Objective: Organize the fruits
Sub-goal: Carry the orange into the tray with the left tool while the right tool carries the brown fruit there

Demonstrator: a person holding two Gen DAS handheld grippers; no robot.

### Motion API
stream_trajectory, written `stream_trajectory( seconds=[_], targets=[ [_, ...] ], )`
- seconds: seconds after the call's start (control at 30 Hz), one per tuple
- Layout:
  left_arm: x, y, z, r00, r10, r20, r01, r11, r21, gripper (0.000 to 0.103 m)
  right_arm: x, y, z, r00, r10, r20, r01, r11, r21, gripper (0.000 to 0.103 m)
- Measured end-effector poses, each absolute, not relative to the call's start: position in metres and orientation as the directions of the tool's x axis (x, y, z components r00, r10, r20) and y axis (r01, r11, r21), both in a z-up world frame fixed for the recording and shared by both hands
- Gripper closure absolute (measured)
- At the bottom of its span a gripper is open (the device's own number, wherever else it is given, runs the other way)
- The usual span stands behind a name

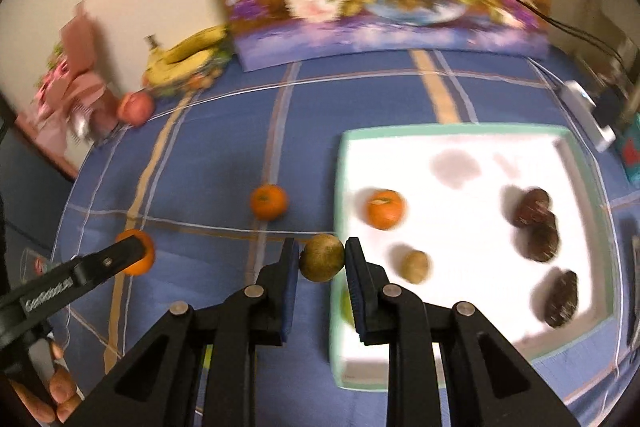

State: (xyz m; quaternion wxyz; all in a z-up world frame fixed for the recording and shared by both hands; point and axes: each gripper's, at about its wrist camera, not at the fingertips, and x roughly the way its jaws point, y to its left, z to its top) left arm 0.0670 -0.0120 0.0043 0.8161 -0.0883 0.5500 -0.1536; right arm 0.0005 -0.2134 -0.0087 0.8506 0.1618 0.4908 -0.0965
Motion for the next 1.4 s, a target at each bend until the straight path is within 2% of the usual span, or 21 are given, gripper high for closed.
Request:
stream_trajectory(
  seconds=[0.27, 0.4, 0.7, 0.9, 1.2, 1.4],
  targets=[
    [0.044, -0.063, 0.007, 0.305, -0.370, -0.878, 0.300, 0.912, -0.280, 0.066, -0.028, -0.281, -0.010, 0.431, -0.111, -0.895, 0.488, 0.864, 0.127, 0.079],
    [0.024, -0.100, 0.007, 0.281, -0.377, -0.883, 0.406, 0.880, -0.246, 0.066, -0.042, -0.304, -0.008, 0.412, -0.144, -0.900, 0.535, 0.838, 0.111, 0.079],
    [-0.013, -0.153, -0.004, 0.177, -0.415, -0.892, 0.557, 0.790, -0.257, 0.066, -0.067, -0.335, 0.001, 0.414, -0.186, -0.891, 0.589, 0.801, 0.106, 0.078],
    [-0.023, -0.166, -0.017, 0.135, -0.397, -0.908, 0.585, 0.772, -0.251, 0.066, -0.070, -0.342, -0.003, 0.401, -0.182, -0.898, 0.596, 0.796, 0.105, 0.078],
    [-0.025, -0.174, -0.048, 0.071, -0.325, -0.943, 0.585, 0.779, -0.225, 0.066, -0.060, -0.337, -0.045, 0.281, -0.117, -0.952, 0.573, 0.816, 0.069, 0.078],
    [-0.025, -0.177, -0.055, 0.060, -0.321, -0.945, 0.589, 0.776, -0.226, 0.066, -0.059, -0.335, -0.067, 0.221, -0.094, -0.971, 0.568, 0.822, 0.050, 0.078]
  ],
)
